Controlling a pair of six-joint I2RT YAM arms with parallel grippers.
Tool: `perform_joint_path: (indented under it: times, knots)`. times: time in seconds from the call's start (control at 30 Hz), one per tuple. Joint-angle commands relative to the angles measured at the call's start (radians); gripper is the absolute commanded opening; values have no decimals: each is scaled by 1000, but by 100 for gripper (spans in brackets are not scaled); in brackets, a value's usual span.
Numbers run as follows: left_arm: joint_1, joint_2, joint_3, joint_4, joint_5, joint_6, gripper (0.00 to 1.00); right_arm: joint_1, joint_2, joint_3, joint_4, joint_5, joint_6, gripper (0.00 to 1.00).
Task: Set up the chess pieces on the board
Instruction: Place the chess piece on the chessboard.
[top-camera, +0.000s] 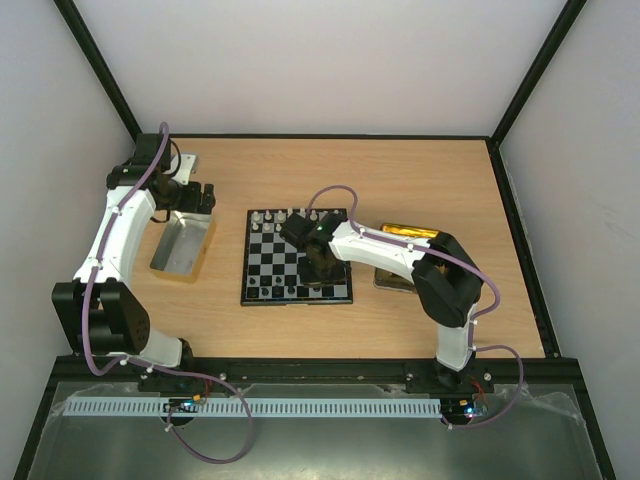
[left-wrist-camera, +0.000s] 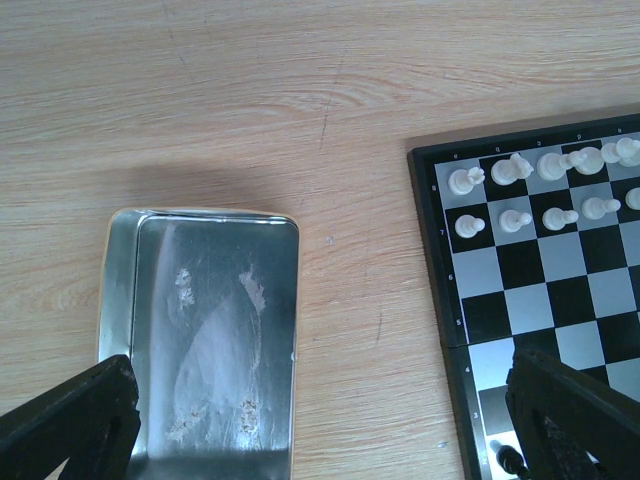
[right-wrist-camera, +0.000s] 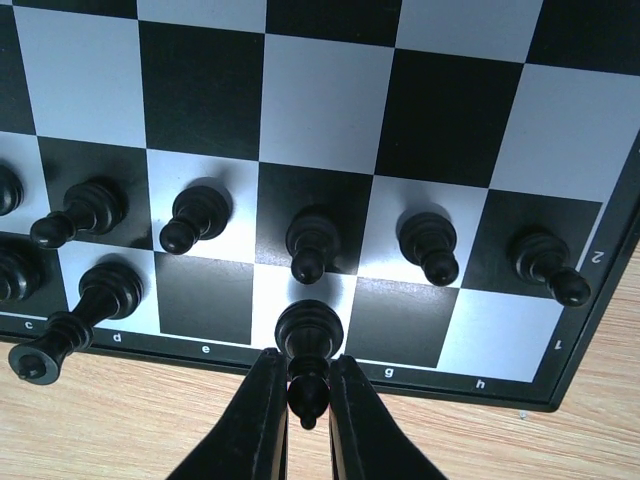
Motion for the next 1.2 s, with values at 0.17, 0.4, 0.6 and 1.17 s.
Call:
perform_joint_path:
  times: [0.17,0.4,0.6,1.17]
  knots:
    - [4,-7,10,4,-7,-1,100,4,17,-10,13,-2,-8,9]
    - [5,-6,10,4,-7,-1,100,4,21,-15,14,-8,-9,10]
    - [5,-7,9,5,-7,0,100,4,21,-23,19,-16,-9,10]
    - [8,-11,3,6,-7,0,100,6,32,-19,23,-31,-22,14]
